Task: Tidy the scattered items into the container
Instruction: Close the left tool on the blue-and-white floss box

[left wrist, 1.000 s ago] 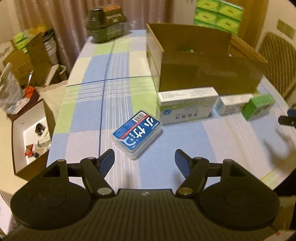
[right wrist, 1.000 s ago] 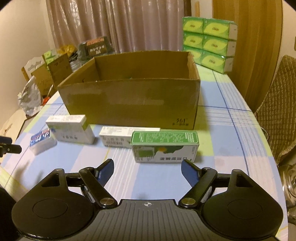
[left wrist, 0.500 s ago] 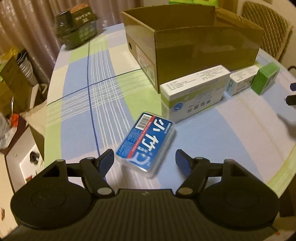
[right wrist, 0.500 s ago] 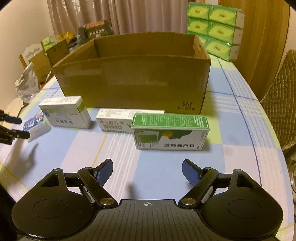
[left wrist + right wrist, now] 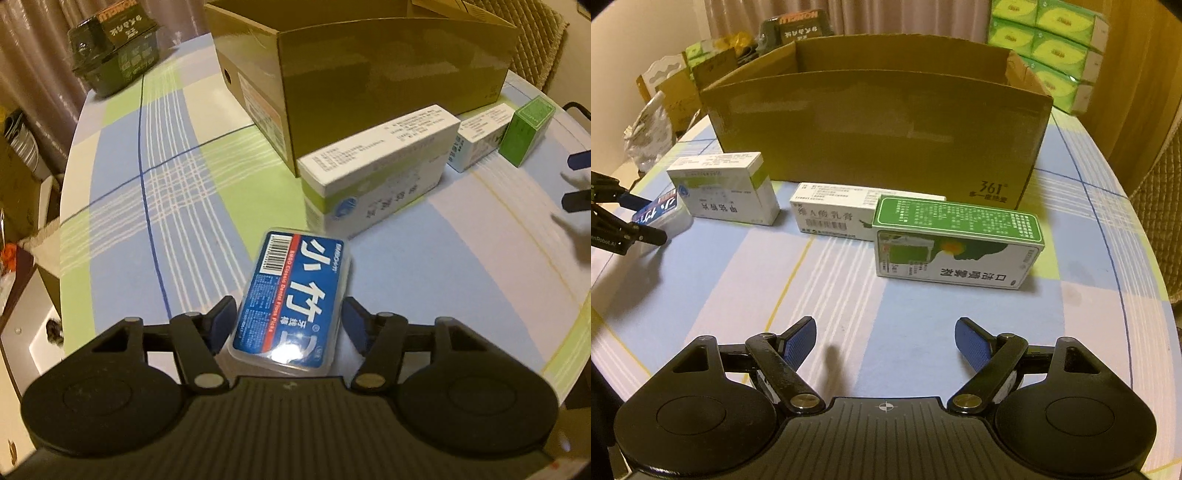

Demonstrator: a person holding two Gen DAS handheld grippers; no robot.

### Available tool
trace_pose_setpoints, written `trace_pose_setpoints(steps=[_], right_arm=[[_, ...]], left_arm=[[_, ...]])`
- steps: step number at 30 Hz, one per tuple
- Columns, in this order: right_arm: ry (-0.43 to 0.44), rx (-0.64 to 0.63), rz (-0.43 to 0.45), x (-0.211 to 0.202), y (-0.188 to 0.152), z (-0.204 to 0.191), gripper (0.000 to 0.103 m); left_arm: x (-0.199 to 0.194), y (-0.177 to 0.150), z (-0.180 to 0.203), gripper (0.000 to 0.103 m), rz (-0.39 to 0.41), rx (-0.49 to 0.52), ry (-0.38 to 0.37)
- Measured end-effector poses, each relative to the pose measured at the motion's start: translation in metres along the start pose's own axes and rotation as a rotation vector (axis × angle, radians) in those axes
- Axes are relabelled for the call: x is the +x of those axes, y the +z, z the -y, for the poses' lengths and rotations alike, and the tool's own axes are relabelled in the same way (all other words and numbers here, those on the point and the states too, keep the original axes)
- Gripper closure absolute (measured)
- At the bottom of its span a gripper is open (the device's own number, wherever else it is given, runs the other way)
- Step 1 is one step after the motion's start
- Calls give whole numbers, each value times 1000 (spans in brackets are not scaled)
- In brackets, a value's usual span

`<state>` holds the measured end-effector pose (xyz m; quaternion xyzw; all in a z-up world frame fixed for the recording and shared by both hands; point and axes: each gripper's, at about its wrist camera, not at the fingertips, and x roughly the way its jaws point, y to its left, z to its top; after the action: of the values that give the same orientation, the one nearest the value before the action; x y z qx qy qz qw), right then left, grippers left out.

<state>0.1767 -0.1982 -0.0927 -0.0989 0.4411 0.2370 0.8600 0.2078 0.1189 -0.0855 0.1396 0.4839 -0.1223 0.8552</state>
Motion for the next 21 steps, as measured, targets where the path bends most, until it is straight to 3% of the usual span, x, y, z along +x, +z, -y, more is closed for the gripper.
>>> trace_pose_setpoints(steps=[9, 16, 21], right_arm=[[-32, -39, 16, -8, 1, 8, 23], [-79, -87, 13, -8, 2, 37, 23], [-52, -142, 30, -4, 10, 61, 23]], left_arm=[[-15, -8, 44, 51, -17, -46, -71], [-19, -11, 83, 51, 9, -91, -125], [-20, 2, 102, 51, 16, -113, -144]])
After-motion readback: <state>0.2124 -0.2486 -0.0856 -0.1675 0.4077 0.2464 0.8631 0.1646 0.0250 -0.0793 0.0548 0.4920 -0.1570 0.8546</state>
